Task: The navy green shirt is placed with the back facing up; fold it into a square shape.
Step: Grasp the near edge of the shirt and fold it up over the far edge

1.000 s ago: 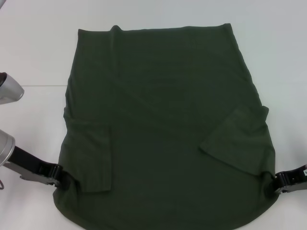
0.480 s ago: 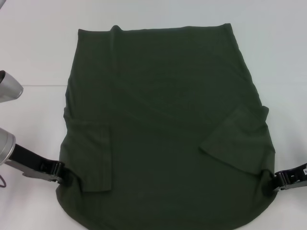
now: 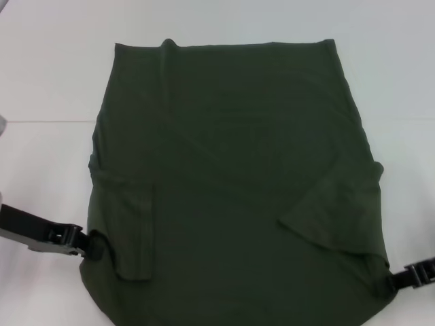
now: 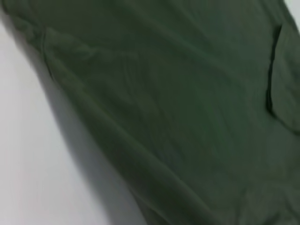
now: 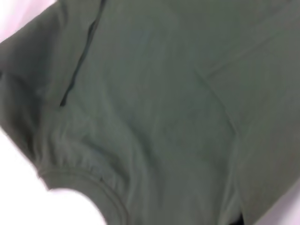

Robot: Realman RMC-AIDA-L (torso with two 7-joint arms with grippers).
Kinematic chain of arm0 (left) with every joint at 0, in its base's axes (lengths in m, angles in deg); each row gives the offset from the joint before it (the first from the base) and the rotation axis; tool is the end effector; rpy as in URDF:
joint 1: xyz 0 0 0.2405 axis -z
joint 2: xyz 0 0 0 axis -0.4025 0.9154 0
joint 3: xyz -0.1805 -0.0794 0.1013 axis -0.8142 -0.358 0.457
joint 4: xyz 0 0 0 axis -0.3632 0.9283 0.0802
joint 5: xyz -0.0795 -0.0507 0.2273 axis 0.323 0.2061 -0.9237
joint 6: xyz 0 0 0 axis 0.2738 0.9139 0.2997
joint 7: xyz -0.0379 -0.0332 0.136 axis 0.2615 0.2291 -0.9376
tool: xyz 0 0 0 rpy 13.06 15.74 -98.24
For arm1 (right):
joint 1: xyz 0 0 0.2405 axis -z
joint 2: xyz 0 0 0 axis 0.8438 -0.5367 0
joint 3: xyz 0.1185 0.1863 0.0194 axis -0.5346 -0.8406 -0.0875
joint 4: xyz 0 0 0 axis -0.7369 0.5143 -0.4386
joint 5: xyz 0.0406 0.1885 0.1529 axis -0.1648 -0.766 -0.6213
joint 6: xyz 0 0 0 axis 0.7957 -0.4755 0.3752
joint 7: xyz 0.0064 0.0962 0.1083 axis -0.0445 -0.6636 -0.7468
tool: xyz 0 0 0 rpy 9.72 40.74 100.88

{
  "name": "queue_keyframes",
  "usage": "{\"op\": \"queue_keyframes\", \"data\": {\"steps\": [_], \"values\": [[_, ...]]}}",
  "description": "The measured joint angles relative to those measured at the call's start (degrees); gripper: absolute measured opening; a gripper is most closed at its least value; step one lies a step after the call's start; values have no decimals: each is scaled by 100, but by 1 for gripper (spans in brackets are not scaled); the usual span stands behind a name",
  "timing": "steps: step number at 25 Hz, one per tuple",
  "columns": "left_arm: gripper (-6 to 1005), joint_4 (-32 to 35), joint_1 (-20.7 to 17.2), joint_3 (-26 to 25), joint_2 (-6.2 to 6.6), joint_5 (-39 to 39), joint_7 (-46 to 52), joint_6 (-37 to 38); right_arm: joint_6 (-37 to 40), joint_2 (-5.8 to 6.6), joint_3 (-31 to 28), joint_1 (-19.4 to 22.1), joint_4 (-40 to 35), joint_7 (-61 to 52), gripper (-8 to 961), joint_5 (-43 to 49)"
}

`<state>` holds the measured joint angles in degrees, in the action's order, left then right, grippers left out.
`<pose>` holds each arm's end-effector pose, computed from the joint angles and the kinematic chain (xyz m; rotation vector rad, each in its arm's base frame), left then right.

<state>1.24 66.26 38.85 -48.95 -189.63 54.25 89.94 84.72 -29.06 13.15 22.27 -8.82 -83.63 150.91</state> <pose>-0.2690 0.3761 0.0746 -2.4047 -1.7280 0.0103 0.2840 0.3459 0.0653 -2.5267 1.6309 -0.0296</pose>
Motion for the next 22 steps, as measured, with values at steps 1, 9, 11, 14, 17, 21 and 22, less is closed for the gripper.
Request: {"op": "queue_keyframes", "data": {"steps": [1,9,11,14,17,21,22], "values": [[44,-2,-13,-58,19,0,-29,53,120,1,-50,31,0,121,75,-8],[44,-1,-110,-199,115,-126,-236,739,931,1,-106,204,-16,823,76,-12],[45,-12,-132,-200,131,-165,-295,911,1119,-18,-95,253,-79,968,77,-6],[45,-26,-166,-200,144,-261,-376,1204,1406,-58,-61,314,-148,1173,76,34],[45,-31,-191,-174,145,-346,-442,1535,1594,-76,102,388,-149,1316,74,65],[45,-60,-209,-139,124,-508,-557,1893,1701,-101,454,487,-122,1430,73,68],[45,-90,-210,-131,119,-515,-603,1982,1703,-103,514,505,-107,1448,73,68]]}}
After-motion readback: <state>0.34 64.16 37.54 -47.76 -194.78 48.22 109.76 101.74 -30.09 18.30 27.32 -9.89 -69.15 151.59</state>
